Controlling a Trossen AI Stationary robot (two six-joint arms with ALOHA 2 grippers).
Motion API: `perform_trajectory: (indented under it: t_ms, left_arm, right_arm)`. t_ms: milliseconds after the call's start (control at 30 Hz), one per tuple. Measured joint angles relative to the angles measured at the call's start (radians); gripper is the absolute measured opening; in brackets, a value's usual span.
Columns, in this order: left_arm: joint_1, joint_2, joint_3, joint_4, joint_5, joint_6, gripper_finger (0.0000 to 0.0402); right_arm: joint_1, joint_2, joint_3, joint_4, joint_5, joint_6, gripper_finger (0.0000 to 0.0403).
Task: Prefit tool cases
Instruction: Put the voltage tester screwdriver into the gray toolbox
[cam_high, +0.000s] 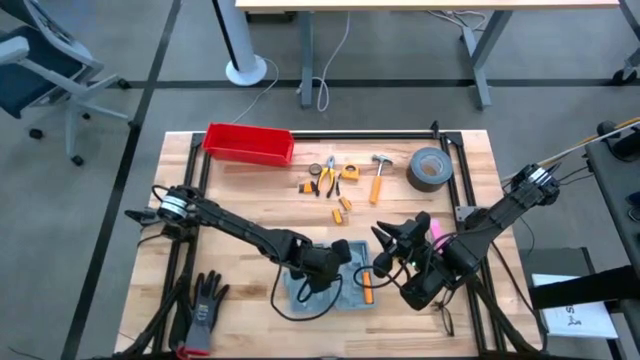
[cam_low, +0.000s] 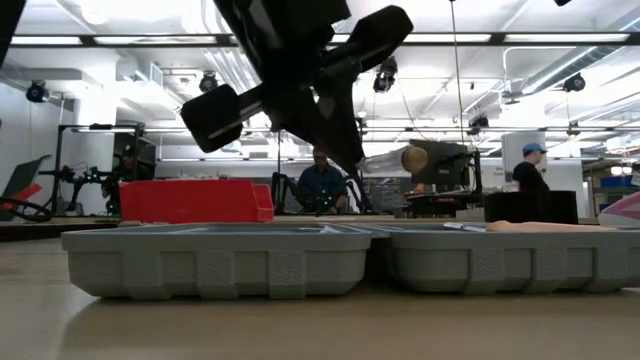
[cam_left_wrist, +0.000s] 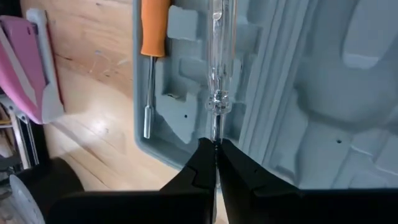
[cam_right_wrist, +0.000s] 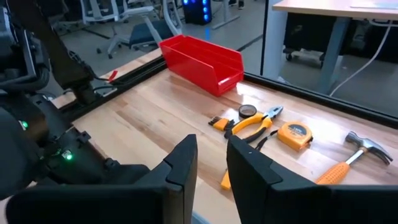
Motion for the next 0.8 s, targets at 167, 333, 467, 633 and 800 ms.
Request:
perform_trajectory:
  t_ms: [167, 333, 467, 633, 800]
  left_arm:
    - [-0.013, 0.010, 0.000, 0.017, 0.000, 0.009, 0.0003]
    - [-0.033, 0.025, -0.003, 0.043, -0.016, 0.035, 0.0004]
    - [-0.034, 0.038, -0.003, 0.056, -0.017, 0.035, 0.0004]
    - [-0.034, 0.057, -0.012, 0.072, -0.044, 0.048, 0.0004]
    - [-0.034, 0.066, -0.015, 0.077, -0.061, 0.072, 0.0004]
  right_arm:
    - [0.000, 0.000, 0.000, 0.007, 0.000, 0.000, 0.0062]
    - [0.000, 0.000, 0.000, 0.014, -0.001, 0.000, 0.0053]
    - [0.002, 0.000, 0.000, 0.021, -0.002, 0.000, 0.0051]
    - [0.004, 0.000, 0.000, 0.025, -0.001, 0.000, 0.0061]
    - [0.005, 0.000, 0.000, 0.028, -0.001, 0.000, 0.0069]
